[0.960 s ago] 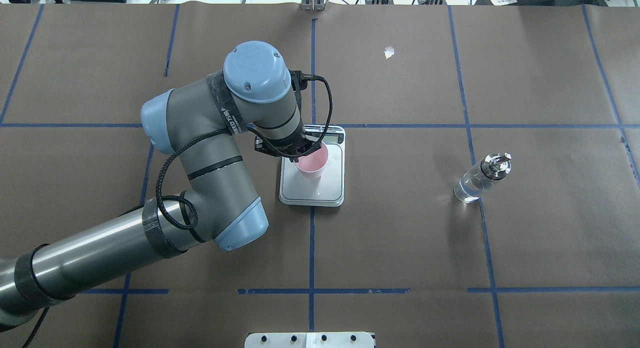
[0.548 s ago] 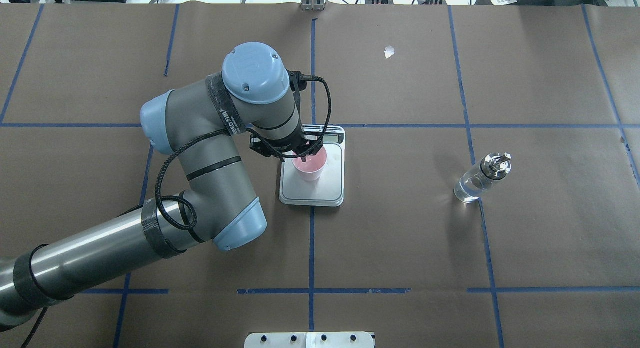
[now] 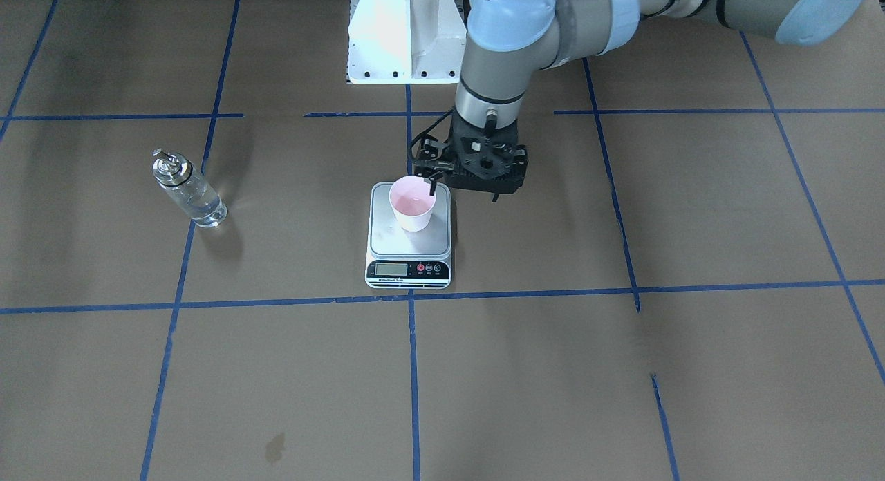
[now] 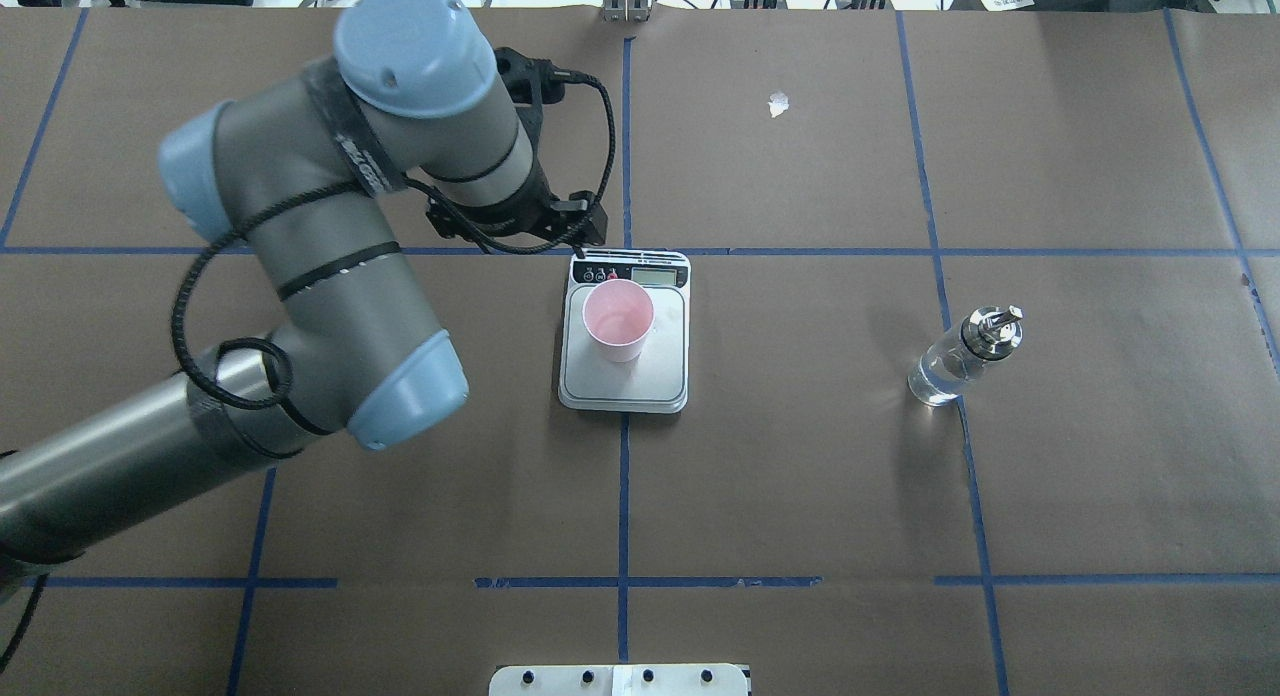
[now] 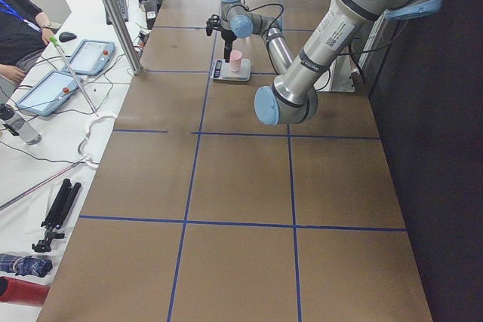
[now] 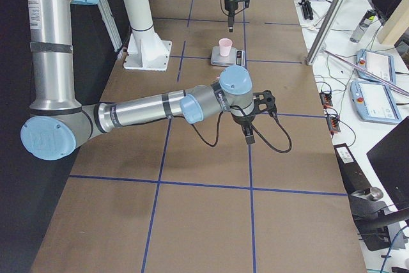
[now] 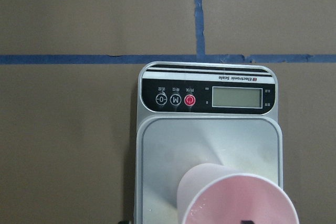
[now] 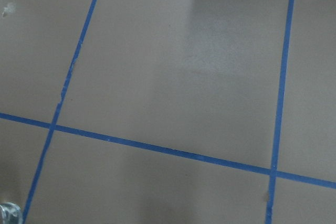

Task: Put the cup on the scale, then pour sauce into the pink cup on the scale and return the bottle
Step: 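Lift the left gripper away from the cup and withdraw, then reach the right gripper to the glass sauce bottle, then close the right gripper around the sauce bottle and lift it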

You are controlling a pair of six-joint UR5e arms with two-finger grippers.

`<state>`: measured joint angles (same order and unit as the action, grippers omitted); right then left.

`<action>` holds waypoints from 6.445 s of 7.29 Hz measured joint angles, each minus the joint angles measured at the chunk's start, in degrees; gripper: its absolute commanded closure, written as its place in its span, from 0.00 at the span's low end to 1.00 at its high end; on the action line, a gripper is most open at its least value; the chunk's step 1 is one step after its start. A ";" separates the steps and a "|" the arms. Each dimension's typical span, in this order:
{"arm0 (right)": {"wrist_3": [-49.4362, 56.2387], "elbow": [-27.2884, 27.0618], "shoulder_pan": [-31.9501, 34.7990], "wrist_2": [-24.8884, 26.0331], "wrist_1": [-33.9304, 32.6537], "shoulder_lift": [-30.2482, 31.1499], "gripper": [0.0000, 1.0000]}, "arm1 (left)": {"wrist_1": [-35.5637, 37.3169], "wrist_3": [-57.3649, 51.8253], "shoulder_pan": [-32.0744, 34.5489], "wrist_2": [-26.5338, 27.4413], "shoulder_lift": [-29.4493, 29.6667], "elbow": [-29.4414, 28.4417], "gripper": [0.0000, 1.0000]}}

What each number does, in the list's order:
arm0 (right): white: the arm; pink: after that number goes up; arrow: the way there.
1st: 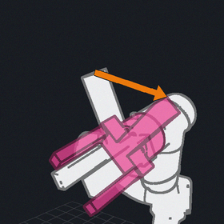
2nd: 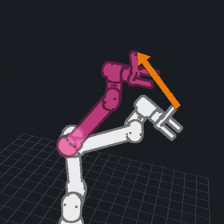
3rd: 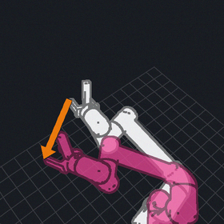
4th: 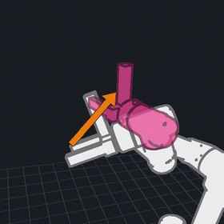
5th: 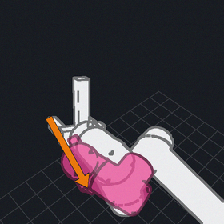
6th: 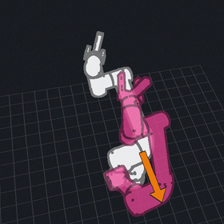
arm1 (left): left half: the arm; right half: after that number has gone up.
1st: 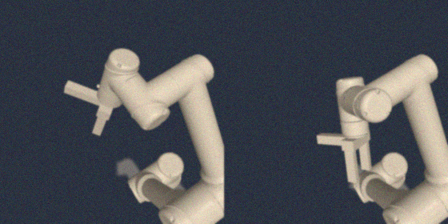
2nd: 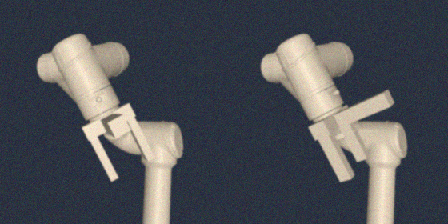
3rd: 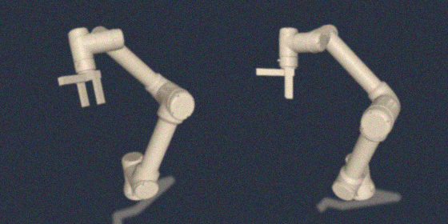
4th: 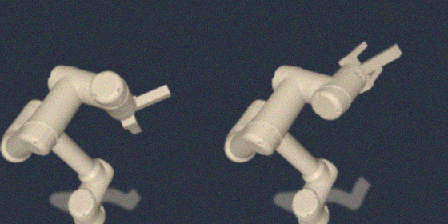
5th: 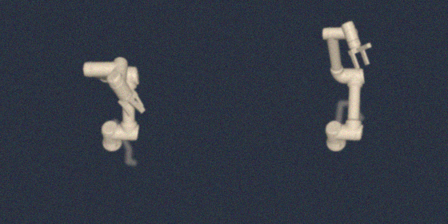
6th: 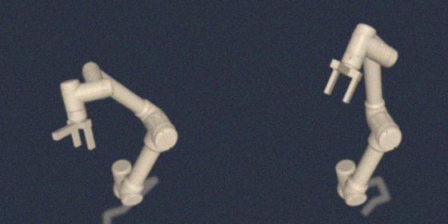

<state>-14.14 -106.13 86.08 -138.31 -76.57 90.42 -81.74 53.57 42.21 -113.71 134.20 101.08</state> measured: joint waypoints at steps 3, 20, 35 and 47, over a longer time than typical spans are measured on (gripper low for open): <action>-21.62 -13.57 -7.59 1.20 0.08 0.05 0.00 | 4.56 -34.45 19.77 -3.43 -13.36 7.48 0.00; -69.42 -8.56 -82.22 102.81 24.87 12.49 0.00 | -17.94 -62.98 47.17 -13.46 -37.37 -2.82 0.00; -63.82 0.84 -76.47 104.20 31.92 5.68 0.00 | -17.84 -62.97 47.17 -13.47 -37.43 -2.67 0.00; -59.47 -0.14 -74.54 106.66 31.68 0.98 1.00 | -17.84 -62.97 47.17 -13.88 -38.30 -2.73 0.00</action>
<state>-73.60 -106.27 11.55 -31.65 -44.89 91.40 -99.58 -9.40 89.38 -127.58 95.90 98.35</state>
